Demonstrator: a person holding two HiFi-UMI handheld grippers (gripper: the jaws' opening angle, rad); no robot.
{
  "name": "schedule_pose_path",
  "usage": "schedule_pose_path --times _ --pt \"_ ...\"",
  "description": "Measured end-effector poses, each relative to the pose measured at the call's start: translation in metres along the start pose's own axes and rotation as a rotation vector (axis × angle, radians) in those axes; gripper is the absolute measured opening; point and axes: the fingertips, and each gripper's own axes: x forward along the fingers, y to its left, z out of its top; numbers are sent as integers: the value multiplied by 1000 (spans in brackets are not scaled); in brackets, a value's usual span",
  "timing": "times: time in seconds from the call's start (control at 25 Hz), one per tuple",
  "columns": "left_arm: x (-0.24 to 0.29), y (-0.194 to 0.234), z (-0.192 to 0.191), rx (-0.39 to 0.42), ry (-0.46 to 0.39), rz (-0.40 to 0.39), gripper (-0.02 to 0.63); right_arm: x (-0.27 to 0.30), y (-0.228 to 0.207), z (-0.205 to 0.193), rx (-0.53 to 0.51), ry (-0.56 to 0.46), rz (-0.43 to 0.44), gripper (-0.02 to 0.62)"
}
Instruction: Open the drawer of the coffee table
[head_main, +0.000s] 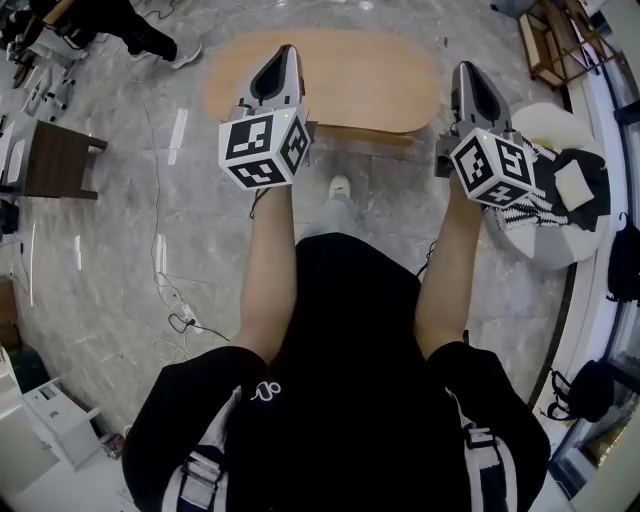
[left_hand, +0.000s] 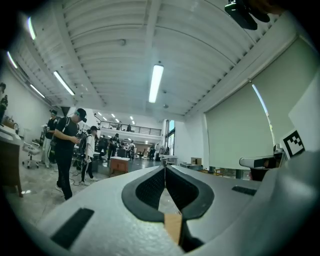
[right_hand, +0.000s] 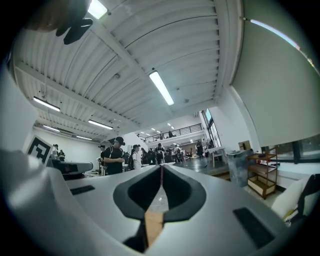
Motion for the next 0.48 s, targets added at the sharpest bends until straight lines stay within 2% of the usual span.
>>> schedule_pose_path --times 0.48 --pt "197 54 -6 4 58 -106 11 176 -47 -26 44 44 -57 14"
